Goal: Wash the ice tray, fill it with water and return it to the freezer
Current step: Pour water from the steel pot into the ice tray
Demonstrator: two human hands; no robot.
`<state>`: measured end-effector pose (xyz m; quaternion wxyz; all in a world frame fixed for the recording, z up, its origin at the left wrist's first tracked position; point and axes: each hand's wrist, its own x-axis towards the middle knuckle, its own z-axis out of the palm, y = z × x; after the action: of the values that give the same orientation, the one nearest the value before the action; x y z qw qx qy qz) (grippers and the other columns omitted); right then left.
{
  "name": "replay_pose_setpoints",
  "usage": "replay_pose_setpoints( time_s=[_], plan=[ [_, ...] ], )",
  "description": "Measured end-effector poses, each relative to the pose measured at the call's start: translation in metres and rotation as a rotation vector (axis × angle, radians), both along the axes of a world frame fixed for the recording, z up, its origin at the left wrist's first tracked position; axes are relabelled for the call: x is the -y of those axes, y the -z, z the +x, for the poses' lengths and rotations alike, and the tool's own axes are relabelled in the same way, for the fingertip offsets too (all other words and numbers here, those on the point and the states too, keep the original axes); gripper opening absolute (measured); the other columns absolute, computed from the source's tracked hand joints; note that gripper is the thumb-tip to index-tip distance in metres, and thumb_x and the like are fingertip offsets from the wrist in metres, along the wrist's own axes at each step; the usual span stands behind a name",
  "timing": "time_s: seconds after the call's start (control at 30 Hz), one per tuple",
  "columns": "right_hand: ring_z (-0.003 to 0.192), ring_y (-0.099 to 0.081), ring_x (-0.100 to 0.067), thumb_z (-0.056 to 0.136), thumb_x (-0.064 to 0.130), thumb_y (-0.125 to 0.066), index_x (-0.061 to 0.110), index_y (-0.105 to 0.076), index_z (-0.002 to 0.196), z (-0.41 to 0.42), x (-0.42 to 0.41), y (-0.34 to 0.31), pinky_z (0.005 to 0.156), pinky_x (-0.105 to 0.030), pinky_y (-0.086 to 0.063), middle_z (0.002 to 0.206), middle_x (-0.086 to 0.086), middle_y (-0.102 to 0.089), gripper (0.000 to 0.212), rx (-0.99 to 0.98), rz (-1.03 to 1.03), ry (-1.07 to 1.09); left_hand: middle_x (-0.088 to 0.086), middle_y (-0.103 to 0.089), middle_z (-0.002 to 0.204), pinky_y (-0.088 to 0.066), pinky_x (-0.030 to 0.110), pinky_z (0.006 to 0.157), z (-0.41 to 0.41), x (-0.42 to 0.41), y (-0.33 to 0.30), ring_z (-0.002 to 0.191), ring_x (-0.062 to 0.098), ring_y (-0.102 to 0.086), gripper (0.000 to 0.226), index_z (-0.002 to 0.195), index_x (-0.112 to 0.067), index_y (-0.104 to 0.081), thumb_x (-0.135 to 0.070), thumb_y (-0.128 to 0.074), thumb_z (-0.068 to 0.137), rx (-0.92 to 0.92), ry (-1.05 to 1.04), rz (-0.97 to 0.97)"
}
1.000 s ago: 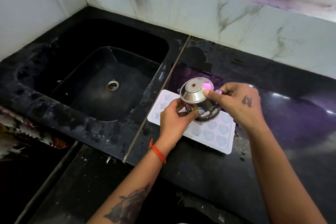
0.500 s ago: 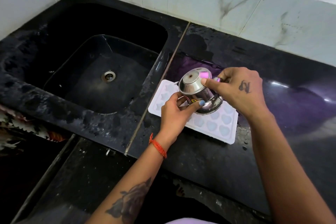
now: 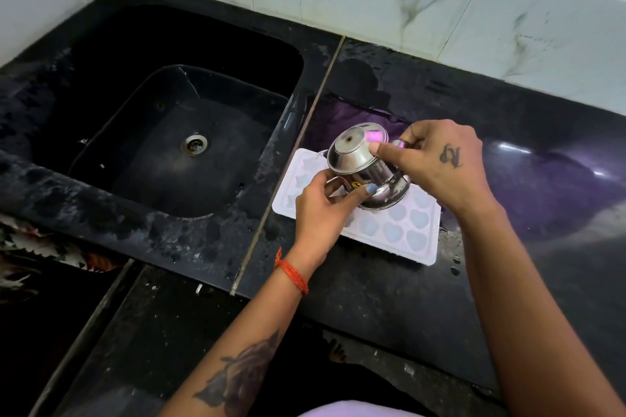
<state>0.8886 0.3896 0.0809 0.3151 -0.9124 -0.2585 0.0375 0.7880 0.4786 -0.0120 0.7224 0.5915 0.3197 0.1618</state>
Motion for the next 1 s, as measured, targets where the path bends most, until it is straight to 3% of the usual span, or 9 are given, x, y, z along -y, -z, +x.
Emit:
replay_pose_setpoints(
  time_s=[0.13, 0.33, 0.57, 0.73, 0.87, 1.0],
  plan=[
    [0.070, -0.065, -0.023, 0.070, 0.049, -0.075, 0.013, -0.066, 0.062, 0.005, 0.006, 0.007, 0.070, -0.041, -0.054, 0.063, -0.004, -0.068, 0.038, -0.130, 0.090, 0.047, -0.016, -0.068, 0.092, -0.055, 0.022, 0.081, 0.001, 0.001, -0.004, 0.084, -0.005, -0.066, 0.040, 0.103, -0.023, -0.062, -0.024, -0.084, 0.069, -0.049, -0.040, 0.142],
    [0.074, -0.069, -0.029, 0.064, 0.048, -0.079, 0.017, -0.066, 0.057, 0.008, 0.017, 0.016, 0.074, -0.051, -0.056, 0.063, -0.006, -0.070, 0.035, -0.288, 0.242, 0.113, -0.011, -0.070, 0.098, -0.055, 0.030, 0.083, 0.003, 0.003, -0.008, 0.088, 0.006, -0.070, 0.050, 0.110, -0.021, -0.064, -0.035, -0.084, 0.066, -0.099, -0.053, 0.325],
    [0.067, -0.066, -0.025, 0.067, 0.049, -0.077, 0.016, -0.065, 0.059, 0.008, 0.023, 0.009, 0.069, -0.045, -0.056, 0.060, -0.005, -0.068, 0.036, -0.176, 0.172, 0.120, -0.004, -0.073, 0.103, -0.055, 0.031, 0.086, 0.009, 0.009, -0.007, 0.091, 0.005, -0.069, 0.054, 0.112, -0.018, -0.063, -0.035, -0.085, 0.065, -0.102, 0.029, 0.209],
    [0.061, -0.061, -0.017, 0.072, 0.048, -0.073, 0.014, -0.065, 0.062, 0.005, 0.024, 0.001, 0.062, -0.034, -0.050, 0.057, -0.001, -0.064, 0.036, -0.038, 0.054, 0.076, -0.002, -0.074, 0.099, -0.055, 0.041, 0.089, 0.012, 0.014, 0.001, 0.091, 0.011, -0.071, 0.050, 0.109, -0.015, -0.064, -0.032, -0.084, 0.067, -0.055, 0.084, 0.093],
    [0.059, -0.060, -0.016, 0.074, 0.049, -0.072, 0.017, -0.062, 0.062, 0.006, 0.022, -0.001, 0.062, -0.035, -0.052, 0.056, 0.000, -0.063, 0.036, 0.017, -0.014, 0.065, -0.001, -0.074, 0.100, -0.053, 0.042, 0.092, 0.013, 0.017, 0.004, 0.093, 0.014, -0.071, 0.055, 0.110, -0.015, -0.063, -0.036, -0.083, 0.063, -0.033, 0.111, 0.036],
    [0.060, -0.061, -0.019, 0.075, 0.050, -0.070, 0.019, -0.060, 0.060, 0.007, 0.021, 0.002, 0.064, -0.039, -0.054, 0.058, -0.001, -0.063, 0.036, 0.055, -0.050, 0.040, 0.002, -0.074, 0.100, -0.053, 0.043, 0.093, 0.014, 0.018, 0.008, 0.094, 0.015, -0.071, 0.045, 0.110, -0.012, -0.063, -0.024, -0.082, 0.071, -0.026, 0.121, -0.022]
  ],
)
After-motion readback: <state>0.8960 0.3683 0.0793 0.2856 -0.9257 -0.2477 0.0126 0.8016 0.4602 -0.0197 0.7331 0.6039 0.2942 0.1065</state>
